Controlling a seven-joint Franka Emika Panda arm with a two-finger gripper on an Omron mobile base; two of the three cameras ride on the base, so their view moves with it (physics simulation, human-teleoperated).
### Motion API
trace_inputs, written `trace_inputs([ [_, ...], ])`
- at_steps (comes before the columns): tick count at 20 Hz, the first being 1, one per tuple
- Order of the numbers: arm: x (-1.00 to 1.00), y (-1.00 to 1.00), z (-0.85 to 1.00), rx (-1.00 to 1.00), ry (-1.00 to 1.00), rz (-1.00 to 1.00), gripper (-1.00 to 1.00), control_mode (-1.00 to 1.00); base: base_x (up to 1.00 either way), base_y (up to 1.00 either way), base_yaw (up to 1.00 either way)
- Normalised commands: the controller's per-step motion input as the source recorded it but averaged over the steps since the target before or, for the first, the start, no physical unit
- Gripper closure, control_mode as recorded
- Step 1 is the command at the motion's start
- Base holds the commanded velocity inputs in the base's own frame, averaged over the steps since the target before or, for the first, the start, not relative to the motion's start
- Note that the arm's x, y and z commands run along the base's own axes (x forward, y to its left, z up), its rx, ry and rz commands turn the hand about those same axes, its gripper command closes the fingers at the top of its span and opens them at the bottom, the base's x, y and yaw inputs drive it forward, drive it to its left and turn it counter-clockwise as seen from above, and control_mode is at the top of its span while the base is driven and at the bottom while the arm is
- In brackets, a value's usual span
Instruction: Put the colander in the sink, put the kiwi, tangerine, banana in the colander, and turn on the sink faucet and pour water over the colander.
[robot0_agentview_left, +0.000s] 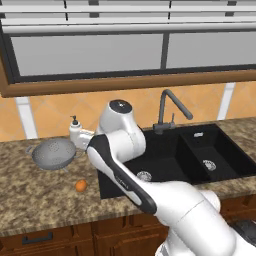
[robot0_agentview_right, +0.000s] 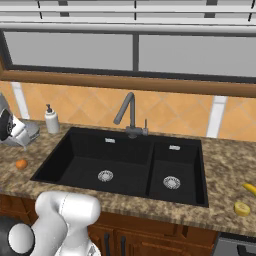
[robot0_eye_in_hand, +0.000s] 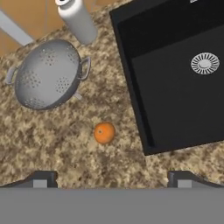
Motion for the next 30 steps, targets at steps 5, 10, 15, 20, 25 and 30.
trace_inputs([
  [5,0.69,0.57,-0.34,0.0,0.03,-0.1,-1.0,-1.0,0.0,0.0,0.0],
  [10,0.54,0.42,-0.52,0.0,0.14,-0.08,-1.0,-1.0,0.0,0.0,0.0],
  [15,0.55,0.22,-0.28,0.01,0.29,0.0,-1.0,-1.0,0.0,0.0,0.0],
  [20,0.45,0.28,-0.29,-0.02,0.02,0.0,-1.0,-1.0,0.0,0.0,0.0],
  [25,0.32,0.32,-0.31,-0.02,-0.04,-0.03,-1.0,-1.0,0.0,0.0,0.0],
  [30,0.27,0.16,-0.28,0.0,-0.01,-0.04,-1.0,-1.0,0.0,0.0,0.0],
])
